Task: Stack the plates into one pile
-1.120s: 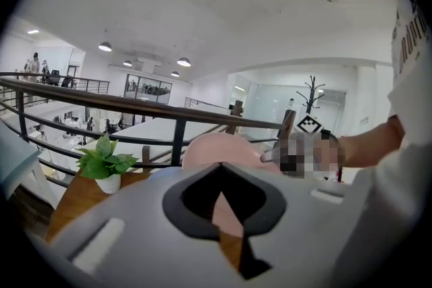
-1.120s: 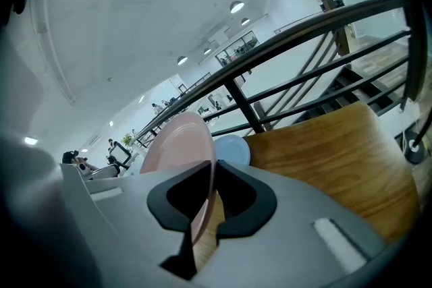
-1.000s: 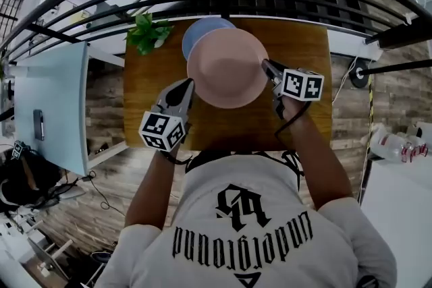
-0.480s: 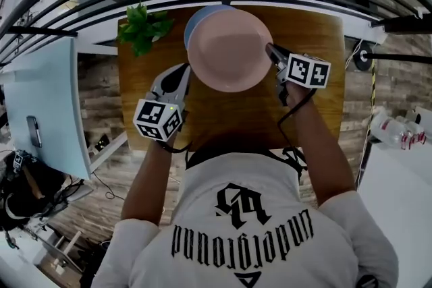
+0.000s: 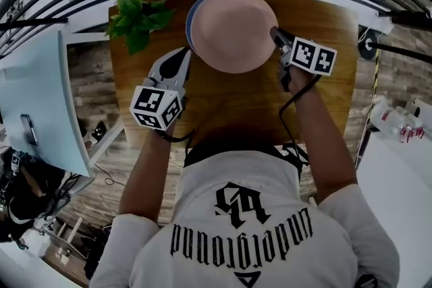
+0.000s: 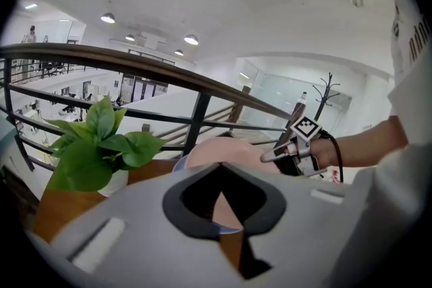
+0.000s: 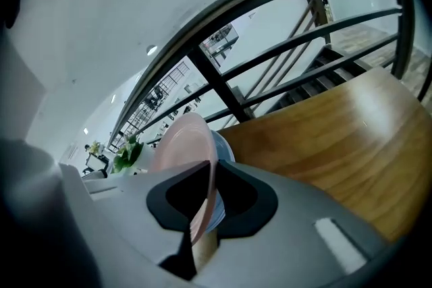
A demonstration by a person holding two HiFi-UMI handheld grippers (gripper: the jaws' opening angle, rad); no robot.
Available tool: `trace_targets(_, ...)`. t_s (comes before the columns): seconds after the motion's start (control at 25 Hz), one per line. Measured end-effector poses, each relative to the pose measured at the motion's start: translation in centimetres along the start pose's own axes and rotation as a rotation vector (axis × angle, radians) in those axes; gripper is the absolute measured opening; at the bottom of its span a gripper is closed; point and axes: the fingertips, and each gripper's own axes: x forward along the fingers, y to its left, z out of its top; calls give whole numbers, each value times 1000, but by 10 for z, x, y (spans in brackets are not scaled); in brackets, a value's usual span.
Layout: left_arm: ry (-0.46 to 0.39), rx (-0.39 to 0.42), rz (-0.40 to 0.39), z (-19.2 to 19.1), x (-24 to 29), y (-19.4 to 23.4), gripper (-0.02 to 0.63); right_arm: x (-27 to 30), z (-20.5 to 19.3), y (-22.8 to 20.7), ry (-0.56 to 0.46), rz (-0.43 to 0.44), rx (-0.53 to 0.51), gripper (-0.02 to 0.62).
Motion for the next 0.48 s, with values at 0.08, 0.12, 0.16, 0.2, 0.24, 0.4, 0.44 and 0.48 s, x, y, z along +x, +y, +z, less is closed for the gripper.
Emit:
trace_targets(0.08,5,-9,1,-5,3,4,46,8,-2,-2,6,-10,5,35)
trace_targets(0.12,7,-13,1,-8,4,6,46,11,-4,-3,10,-14,7,35)
trace_targets(0.16,9,-17,1,-10,5,7,47,14,-6,-3,12,-18,9,38)
trace_targets(0.2,11,-22,1,-12,6,9,46,16,-7,-3,13,-21,12,40)
trace_targets(0.24,13,-26,2,-14,6,10,46,19,-8,-3,11,-24,17,41)
trace_targets(0.4,20,-40,1,-20,6,13,46,26,-9,-4,8,-39,21,48)
trace_targets(0.44,20,-43,2,-21,6,12,46,26,-9,-5,10,-45,9,48)
trace_targets(0.48,18,-44,2,-20,5,12,46,26,-9,-5,10,-50,-3,48)
